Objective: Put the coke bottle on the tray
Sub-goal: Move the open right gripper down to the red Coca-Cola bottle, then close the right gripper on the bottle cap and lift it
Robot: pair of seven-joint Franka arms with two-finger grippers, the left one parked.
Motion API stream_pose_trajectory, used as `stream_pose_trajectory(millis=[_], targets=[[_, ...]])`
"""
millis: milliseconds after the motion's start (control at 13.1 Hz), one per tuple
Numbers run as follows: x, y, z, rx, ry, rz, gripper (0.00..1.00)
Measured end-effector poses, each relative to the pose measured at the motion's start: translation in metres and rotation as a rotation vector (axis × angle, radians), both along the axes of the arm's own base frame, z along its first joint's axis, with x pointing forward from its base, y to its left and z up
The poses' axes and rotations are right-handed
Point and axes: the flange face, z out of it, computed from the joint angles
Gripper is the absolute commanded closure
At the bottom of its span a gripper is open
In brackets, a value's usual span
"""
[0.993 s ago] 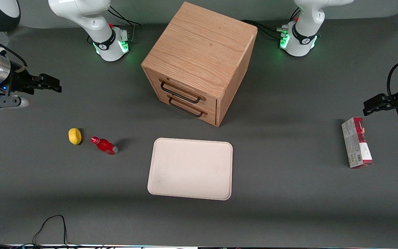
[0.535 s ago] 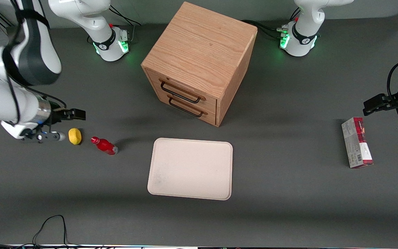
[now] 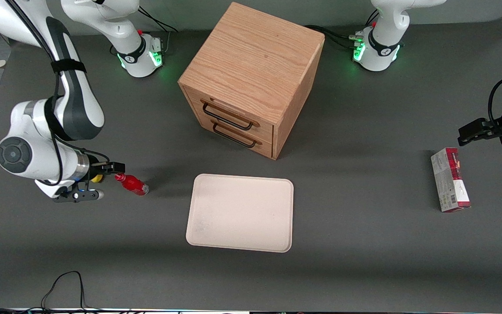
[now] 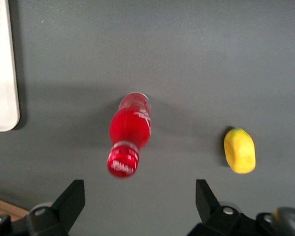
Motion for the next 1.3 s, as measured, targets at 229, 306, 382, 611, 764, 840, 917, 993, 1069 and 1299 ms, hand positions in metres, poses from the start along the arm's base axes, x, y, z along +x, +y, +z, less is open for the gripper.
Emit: stream_pose_trajectory(millis=[229,306,382,611,764,840,917,993,1069,1299], targets=[[0.0,0.012,-0.023,-0.001,-0.002,0.019,0.0],[-0.001,0.014,-0.029,-0.001,0.0,0.021,0.0],[-0.002,0.014,-0.033,-0.002,0.005,0.022,0.0],[-0.002,0.014,-0.037,-0.002,0.004,0.022,0.18],[-0.002,0.014,-0.037,-0.004,0.002,0.011,1.0],[-0.001,0.014,-0.036,-0.009,-0.002,-0.014,1.0],[-0.001,0.015,-0.036,-0.011,-0.004,-0.027,1.0],[-0.001,0.015,-0.036,-0.013,-0.004,-0.035,1.0],[-0.001,0.015,-0.036,-0.013,-0.005,-0.038,1.0],[-0.001,0.016,-0.036,-0.012,-0.006,-0.042,1.0]])
